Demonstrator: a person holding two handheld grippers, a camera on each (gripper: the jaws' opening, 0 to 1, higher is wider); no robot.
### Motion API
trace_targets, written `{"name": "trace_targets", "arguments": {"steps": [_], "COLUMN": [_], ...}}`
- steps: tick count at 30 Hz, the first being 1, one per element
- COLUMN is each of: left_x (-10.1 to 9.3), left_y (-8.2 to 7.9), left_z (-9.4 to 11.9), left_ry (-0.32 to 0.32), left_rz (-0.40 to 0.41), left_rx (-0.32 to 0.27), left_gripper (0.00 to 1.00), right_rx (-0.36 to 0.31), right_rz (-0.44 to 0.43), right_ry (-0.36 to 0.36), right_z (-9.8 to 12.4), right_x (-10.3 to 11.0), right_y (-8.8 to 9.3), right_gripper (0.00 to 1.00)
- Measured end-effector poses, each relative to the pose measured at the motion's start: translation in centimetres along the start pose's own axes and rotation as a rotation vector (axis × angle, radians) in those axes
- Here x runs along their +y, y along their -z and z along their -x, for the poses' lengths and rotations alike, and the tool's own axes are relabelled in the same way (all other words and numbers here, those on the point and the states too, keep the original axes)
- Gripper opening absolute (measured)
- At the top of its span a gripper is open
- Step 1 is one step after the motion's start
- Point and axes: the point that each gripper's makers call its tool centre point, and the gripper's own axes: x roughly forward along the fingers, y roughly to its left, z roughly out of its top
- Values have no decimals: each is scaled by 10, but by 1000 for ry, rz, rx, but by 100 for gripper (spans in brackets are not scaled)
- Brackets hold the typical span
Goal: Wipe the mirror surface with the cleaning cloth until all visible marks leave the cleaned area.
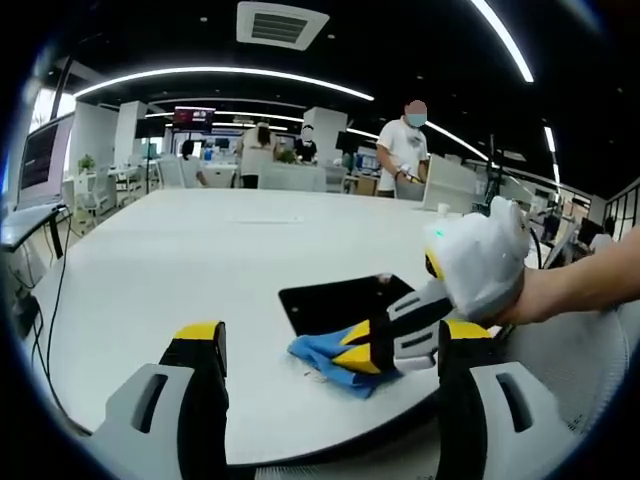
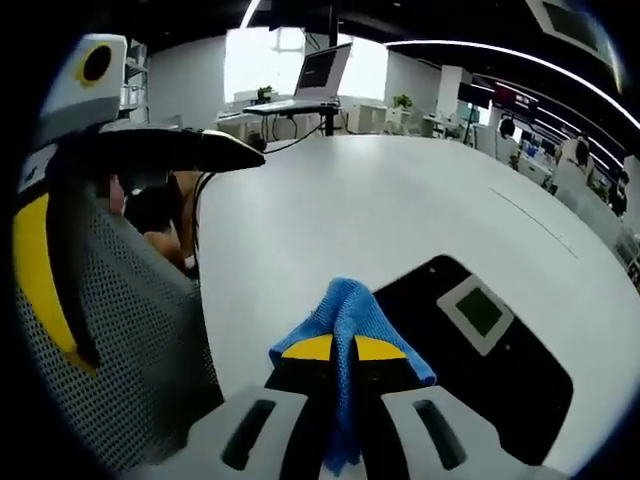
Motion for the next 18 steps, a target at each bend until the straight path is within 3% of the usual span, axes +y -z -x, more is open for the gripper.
{"name": "trace_targets", "arguments": {"steps": [14,16,18], "left_x": [1,1,2], "left_y": [-4,-4,-4], "left_z": [0,0,0], "left_ry": [-1,-4,-6], "left_rz": [0,1,0], "left_rx": [-22,-24,-22], "left_gripper": [85,85,85], "right_rx": [-23,-11,-20], "right_rz": [19,59,45], "right_ry": [-13,37,50], "right_z": [-9,-12,-16], "right_x": [-18,-30,-39], "right_y": [-6,-8,-9], "right_gripper": [0,0,0]}}
